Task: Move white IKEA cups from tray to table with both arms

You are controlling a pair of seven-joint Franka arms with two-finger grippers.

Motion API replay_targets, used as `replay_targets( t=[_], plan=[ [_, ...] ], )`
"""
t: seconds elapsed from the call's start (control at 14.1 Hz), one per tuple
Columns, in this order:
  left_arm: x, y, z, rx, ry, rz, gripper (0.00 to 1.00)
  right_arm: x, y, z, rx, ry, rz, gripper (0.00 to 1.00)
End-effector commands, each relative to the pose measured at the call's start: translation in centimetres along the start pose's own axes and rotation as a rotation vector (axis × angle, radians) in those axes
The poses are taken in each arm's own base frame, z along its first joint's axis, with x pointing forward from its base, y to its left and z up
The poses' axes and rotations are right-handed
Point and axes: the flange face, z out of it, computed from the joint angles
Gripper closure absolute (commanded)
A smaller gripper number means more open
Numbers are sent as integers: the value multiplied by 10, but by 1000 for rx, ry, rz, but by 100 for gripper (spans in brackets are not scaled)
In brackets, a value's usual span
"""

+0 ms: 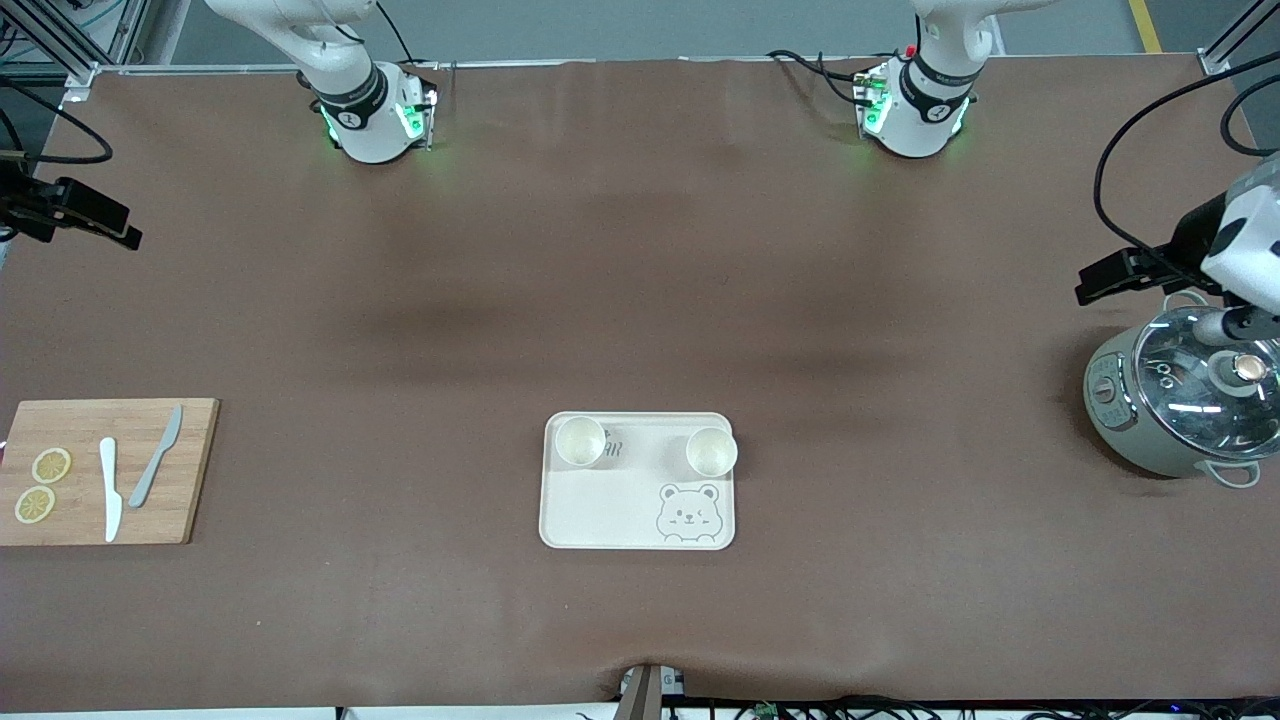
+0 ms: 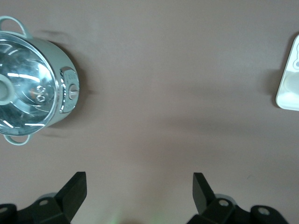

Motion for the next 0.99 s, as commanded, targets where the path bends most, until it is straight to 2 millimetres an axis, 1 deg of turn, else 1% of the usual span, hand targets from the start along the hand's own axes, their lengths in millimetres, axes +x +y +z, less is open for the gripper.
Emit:
replay_targets(
  t=[0.0, 0.07, 0.14, 0.28, 0.43, 0.5, 0.71, 0.85, 0.92],
  plan=[
    [1, 11, 13, 25, -19, 12, 0, 0, 0, -4, -7, -5, 12, 0],
    [4, 15, 19, 25, -20, 17, 0, 0, -1, -4, -7, -5, 10, 0],
    [6, 19, 31, 27, -29, 7, 0, 0, -1, -4, -7, -5, 10, 0],
    [10, 39, 59, 26, -26, -59, 0, 0, 0, -4, -5, -5, 12, 0],
    [14, 79, 87, 33, -38, -67, 0, 0, 0, -4, -2, -5, 13, 0],
    [20, 96, 102, 32, -41, -93, 0, 0, 1, -4, 1, -5, 15, 0],
    [26, 164, 145, 18, -22, -172, 0, 1, 2, -3, 1, -8, 17, 0],
    [27, 216, 177, -22, 5, -245, 0, 1, 3, -3, 1, -7, 18, 0],
    [35, 232, 189, -38, 24, -288, 0, 2, 3, -3, 1, -7, 18, 0]
  ],
)
